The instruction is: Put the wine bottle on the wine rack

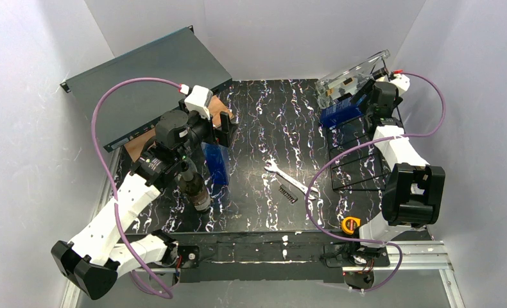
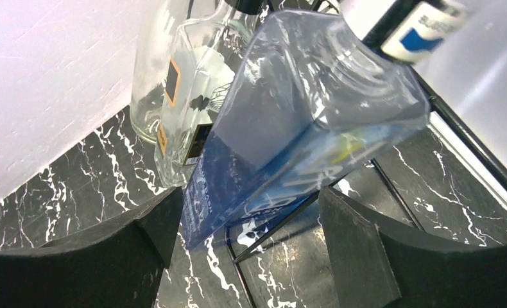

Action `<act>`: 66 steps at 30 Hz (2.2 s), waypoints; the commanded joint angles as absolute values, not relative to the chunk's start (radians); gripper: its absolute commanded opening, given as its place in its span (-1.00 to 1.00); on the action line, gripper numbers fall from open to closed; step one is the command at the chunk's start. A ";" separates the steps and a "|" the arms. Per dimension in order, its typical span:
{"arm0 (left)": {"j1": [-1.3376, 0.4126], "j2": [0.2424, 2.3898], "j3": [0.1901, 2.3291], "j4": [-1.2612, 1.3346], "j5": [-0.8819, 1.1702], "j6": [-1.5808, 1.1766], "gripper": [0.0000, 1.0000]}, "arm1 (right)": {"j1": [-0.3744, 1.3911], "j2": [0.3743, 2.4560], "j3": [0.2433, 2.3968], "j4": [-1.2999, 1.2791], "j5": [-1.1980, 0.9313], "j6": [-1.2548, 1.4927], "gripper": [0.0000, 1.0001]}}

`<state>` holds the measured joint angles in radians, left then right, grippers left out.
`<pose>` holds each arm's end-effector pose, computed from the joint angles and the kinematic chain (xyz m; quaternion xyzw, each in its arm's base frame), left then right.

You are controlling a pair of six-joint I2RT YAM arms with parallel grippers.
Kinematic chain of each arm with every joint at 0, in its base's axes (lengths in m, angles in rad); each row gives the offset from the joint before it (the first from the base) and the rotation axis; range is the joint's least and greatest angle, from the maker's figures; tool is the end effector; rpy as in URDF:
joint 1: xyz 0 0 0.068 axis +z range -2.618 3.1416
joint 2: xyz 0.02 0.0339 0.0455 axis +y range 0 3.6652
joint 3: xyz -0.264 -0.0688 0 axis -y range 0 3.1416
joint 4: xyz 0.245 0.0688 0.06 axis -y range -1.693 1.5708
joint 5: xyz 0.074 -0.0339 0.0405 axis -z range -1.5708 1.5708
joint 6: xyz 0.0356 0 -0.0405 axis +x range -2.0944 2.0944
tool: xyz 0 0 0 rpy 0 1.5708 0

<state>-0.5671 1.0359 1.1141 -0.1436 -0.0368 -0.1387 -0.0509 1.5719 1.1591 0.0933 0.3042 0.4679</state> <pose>0.1984 -0.1248 0.4124 0.1428 0.7157 -0.2236 0.6460 0.3703 -0.0295 0.3003 0.2913 0.7517 -0.0003 0.5917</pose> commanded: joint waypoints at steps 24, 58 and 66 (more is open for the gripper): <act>-0.571 1.000 1.171 -0.164 -0.043 -0.108 0.99 | 0.062 1.482 1.115 0.128 0.373 0.400 0.97; -0.628 1.163 1.380 -0.796 -0.302 -0.411 0.99 | 0.248 1.310 1.106 -0.079 0.160 0.405 0.97; -0.666 1.228 1.355 -0.791 -0.377 -0.410 0.79 | 0.305 1.297 1.083 -0.083 0.078 0.321 0.97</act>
